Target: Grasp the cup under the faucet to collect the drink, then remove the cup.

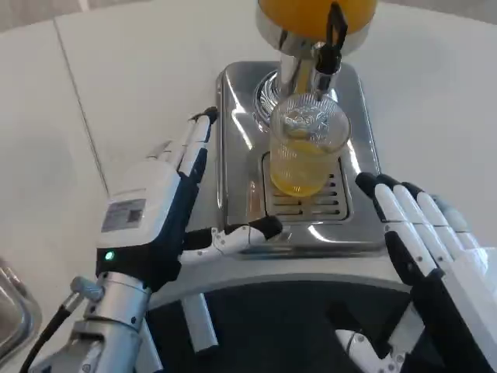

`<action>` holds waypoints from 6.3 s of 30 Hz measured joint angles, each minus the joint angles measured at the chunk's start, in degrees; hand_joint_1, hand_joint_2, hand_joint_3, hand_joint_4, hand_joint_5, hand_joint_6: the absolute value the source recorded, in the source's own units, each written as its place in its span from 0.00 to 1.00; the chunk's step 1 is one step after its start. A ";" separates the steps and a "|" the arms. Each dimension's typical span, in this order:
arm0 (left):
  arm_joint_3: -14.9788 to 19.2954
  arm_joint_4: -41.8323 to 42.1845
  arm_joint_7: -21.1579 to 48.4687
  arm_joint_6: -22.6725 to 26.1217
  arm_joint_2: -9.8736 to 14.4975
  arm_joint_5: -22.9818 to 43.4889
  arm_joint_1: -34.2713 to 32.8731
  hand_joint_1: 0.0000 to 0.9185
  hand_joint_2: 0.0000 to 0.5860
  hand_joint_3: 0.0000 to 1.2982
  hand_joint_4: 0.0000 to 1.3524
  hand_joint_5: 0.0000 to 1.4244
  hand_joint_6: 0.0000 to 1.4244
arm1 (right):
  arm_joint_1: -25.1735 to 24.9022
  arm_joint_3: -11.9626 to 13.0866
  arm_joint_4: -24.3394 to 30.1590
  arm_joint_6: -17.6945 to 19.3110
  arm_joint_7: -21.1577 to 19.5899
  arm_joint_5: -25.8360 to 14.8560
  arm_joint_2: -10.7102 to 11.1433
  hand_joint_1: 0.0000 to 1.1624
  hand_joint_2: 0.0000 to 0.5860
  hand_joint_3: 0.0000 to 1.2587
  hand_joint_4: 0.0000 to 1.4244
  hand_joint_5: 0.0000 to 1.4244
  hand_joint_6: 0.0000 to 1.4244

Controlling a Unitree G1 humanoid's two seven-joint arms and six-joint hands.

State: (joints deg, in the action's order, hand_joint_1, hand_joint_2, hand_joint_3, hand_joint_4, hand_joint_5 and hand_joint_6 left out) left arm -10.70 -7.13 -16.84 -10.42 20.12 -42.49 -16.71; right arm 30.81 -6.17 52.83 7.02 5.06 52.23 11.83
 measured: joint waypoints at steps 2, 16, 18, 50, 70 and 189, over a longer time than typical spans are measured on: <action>-0.31 -0.96 -0.07 -0.92 -0.35 0.52 -0.60 0.11 0.07 0.00 0.00 0.11 0.12 | 0.20 0.15 -1.26 0.88 -0.01 -0.32 0.24 0.38 0.74 0.00 0.00 0.00 0.00; -3.80 -7.71 -2.44 -3.98 -2.34 1.16 -7.10 0.17 0.07 0.00 0.00 0.13 0.13 | 4.42 0.23 -6.20 5.60 -1.45 -2.07 1.04 0.36 0.73 0.00 0.00 0.00 0.00; -4.27 -10.17 -2.64 -4.17 -2.47 1.16 -8.91 0.17 0.07 0.00 0.00 0.14 0.14 | 4.47 0.13 -6.27 5.60 -1.45 -2.15 0.86 0.36 0.73 0.00 0.00 0.00 0.00; -7.95 -23.51 -5.26 -5.65 -5.05 1.51 -19.53 0.23 0.08 0.04 0.07 0.28 0.30 | 1.42 -1.61 -3.40 0.72 5.19 -2.98 -2.38 0.33 0.72 0.00 0.00 0.00 0.00; -8.64 -29.62 -7.12 -4.82 -8.74 1.58 -24.89 0.24 0.08 0.06 0.09 0.29 0.30 | 0.64 -1.01 -3.72 -0.97 5.77 -5.13 -2.39 0.34 0.71 0.00 0.00 0.00 0.02; 12.43 22.96 -5.63 -5.93 0.44 10.40 19.52 0.84 0.00 0.88 0.94 1.00 1.00 | -1.33 9.90 1.46 7.99 10.44 -4.10 9.94 0.20 0.85 0.00 0.00 0.00 0.00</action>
State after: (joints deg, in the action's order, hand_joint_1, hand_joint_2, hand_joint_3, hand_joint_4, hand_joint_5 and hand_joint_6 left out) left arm 1.73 15.83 -22.47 -16.36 20.56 -32.09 2.81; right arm 29.49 3.74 54.29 15.01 15.50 48.12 21.77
